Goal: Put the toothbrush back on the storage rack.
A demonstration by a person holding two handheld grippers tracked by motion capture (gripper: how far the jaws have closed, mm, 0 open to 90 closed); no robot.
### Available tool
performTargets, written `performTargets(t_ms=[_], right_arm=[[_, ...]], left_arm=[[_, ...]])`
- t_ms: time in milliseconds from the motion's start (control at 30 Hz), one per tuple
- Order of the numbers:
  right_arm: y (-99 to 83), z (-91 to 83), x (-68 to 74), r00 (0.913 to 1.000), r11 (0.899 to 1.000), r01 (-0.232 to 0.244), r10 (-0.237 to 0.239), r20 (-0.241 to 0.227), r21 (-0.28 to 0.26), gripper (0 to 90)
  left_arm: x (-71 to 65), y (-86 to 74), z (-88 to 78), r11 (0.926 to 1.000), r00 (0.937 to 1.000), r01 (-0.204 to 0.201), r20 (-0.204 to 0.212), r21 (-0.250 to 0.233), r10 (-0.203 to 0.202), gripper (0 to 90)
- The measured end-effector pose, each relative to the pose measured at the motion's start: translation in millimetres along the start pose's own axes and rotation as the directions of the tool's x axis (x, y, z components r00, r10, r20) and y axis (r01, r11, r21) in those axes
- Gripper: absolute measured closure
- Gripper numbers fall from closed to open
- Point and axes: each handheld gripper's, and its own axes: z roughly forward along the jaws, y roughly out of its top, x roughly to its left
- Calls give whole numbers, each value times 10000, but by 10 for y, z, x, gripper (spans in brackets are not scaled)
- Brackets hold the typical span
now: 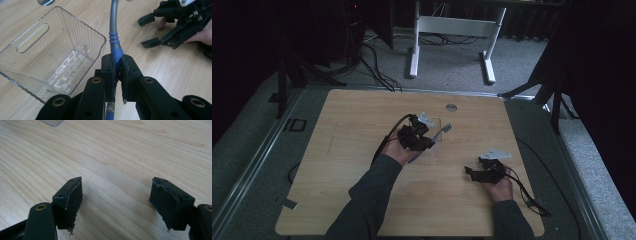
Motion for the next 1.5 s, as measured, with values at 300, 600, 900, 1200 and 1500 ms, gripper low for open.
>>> performTargets(t_ms=[300, 600, 900, 1200, 1500], right_arm=[[0, 0, 0, 10000, 10000, 2, -2, 0, -2, 256], [0, 1, -1, 10000, 10000, 5, -5, 2, -4, 256], [1, 2, -2, 10000, 10000, 5, -5, 4, -6, 256], [1, 1, -1, 10000, 10000, -8, 8, 10, 2, 256], [1, 1, -2, 10000, 10000, 9, -9, 6, -7, 256]], left_arm=[[30, -6, -41, 9997, 9997, 156, -170, -210, -160, 820], [54, -12, -81, 9986, 9993, 250, -266, -460, -262, 820], [78, -16, -120, 9969, 9986, 344, -384, -702, -372, 820], [106, -26, -162, 9940, 9977, 475, -439, -983, -520, 820], [140, -38, -204, 9893, 9970, 596, -417, -1330, -657, 820]])
